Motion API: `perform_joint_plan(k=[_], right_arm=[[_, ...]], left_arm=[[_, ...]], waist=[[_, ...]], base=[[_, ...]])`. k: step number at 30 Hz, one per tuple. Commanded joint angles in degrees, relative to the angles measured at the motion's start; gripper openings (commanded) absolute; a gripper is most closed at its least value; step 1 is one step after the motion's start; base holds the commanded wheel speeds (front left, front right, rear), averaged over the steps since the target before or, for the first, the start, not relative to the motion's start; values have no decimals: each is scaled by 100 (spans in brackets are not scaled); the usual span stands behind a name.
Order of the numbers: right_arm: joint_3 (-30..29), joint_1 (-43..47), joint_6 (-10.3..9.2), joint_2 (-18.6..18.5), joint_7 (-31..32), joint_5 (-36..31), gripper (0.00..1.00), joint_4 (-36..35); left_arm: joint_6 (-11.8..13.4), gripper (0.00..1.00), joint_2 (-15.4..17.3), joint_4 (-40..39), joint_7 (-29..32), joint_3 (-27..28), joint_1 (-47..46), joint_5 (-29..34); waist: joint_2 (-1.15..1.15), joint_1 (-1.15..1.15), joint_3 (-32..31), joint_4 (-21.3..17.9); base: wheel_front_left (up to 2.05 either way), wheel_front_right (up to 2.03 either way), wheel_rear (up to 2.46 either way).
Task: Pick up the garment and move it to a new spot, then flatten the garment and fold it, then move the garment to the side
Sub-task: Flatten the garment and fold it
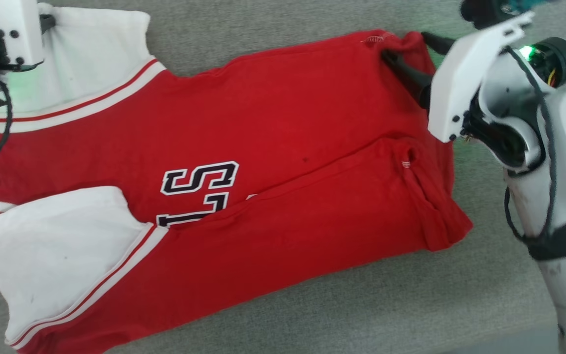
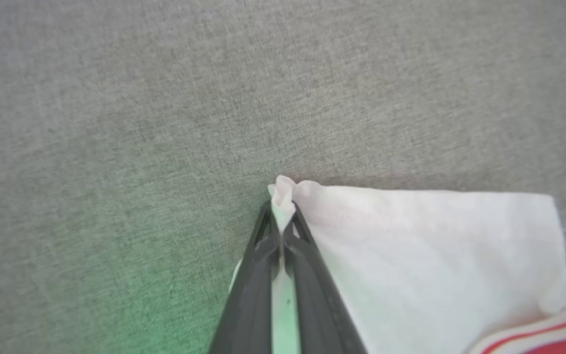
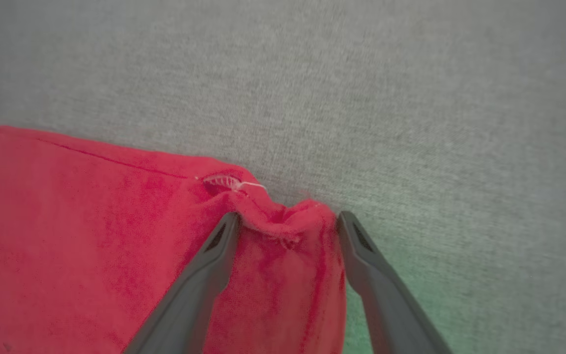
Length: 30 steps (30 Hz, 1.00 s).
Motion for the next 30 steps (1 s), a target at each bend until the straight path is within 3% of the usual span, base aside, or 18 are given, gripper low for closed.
perform_joint_plan(k=[1, 6, 7, 8, 10, 20, 25, 30], right_arm=[[61, -94, -2, -29, 117, 29, 100, 137], [559, -305, -2, -54, 1160, 240, 100, 1097], [623, -291, -2, -73, 1352, 297, 71, 1230], [683, -304, -1, -86, 1485, 354, 0, 1300], [750, -373, -1, -151, 1619, 405, 0, 1335], [472, -423, -5, -706, 889, 550, 0, 746], [297, -15, -4, -965, 571, 560, 0, 238], [-9, 554, -4, -1173, 438, 508, 0, -416]], left_arm=[[-30, 0, -164, 114, 20, -162, 225, 8], [-145, 0, -352, 315, -147, -122, 165, -41], [-173, 0, -375, 343, -185, -132, 150, -2], [-206, 0, -407, 376, -233, -135, 129, 21], [-260, 0, -459, 439, -320, -132, 91, 45], [-521, 0, -471, 349, -435, 93, -44, -175], [-408, 0, -299, -129, -297, 77, 156, -259], [-110, 0, 76, -1113, -50, -11, 484, -278]], waist=[[0, 0, 15, 51], [0, 0, 4, 198], [0, 0, -3, 227], [0, 0, -11, 258], [0, 0, -42, 316], [0, 0, -493, 663], [0, 0, -793, 862], [0, 0, -1052, 1053]], base=[[0, 0, 0], [0, 0, 0], [0, 0, 0], [0, 0, 0], [0, 0, 0], [0, 0, 0], [0, 0, 0], [0, 0, 0]])
